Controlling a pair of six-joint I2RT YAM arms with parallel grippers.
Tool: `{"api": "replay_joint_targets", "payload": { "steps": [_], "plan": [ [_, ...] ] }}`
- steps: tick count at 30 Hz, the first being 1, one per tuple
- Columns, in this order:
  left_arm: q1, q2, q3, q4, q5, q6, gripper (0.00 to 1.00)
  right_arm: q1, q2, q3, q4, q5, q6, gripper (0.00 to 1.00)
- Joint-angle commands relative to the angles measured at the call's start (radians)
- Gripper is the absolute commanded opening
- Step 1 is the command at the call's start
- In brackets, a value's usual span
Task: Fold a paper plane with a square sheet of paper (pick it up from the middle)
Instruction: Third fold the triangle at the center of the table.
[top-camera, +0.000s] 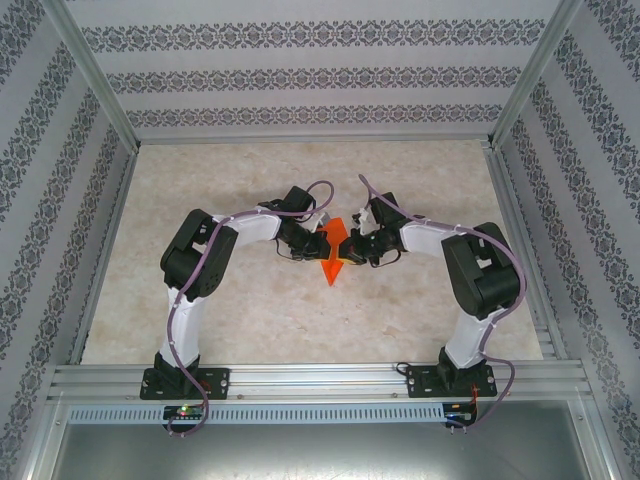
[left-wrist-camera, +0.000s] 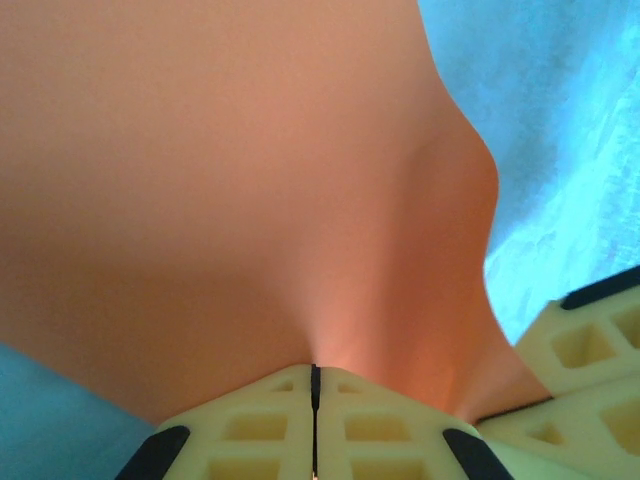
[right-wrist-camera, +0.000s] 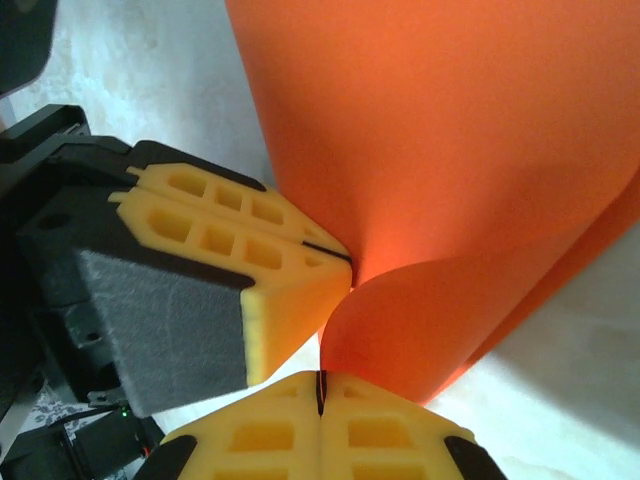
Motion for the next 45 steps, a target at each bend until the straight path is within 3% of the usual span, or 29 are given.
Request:
{"api": "replay_joint_targets", "payload": {
  "steps": [1, 8, 20, 32, 45],
  "plan": [
    [0.009, 0.021, 0.009, -0.009, 0.005, 0.004, 0.1, 0.012, 0.028, 0.034, -0.01, 0.012, -0.007, 0.02],
    [0.014, -0.006, 0.019, -0.01, 0.041, -0.005, 0.14, 0.016, 0.052, 0.055, -0.05, 0.03, -0.037, 0.02],
    [0.04, -0.059, 0.042, -0.019, 0.004, -0.006, 0.31, 0.018, 0.069, 0.055, -0.089, 0.05, -0.065, 0.03],
    [0.076, 0.036, 0.119, -0.035, 0.028, 0.008, 0.26, 0.024, 0.055, 0.071, -0.09, 0.039, -0.054, 0.04],
    [0.083, 0.052, 0.091, -0.049, 0.001, 0.014, 0.21, 0.033, 0.042, 0.06, -0.044, 0.051, -0.013, 0.05]
  ]
}}
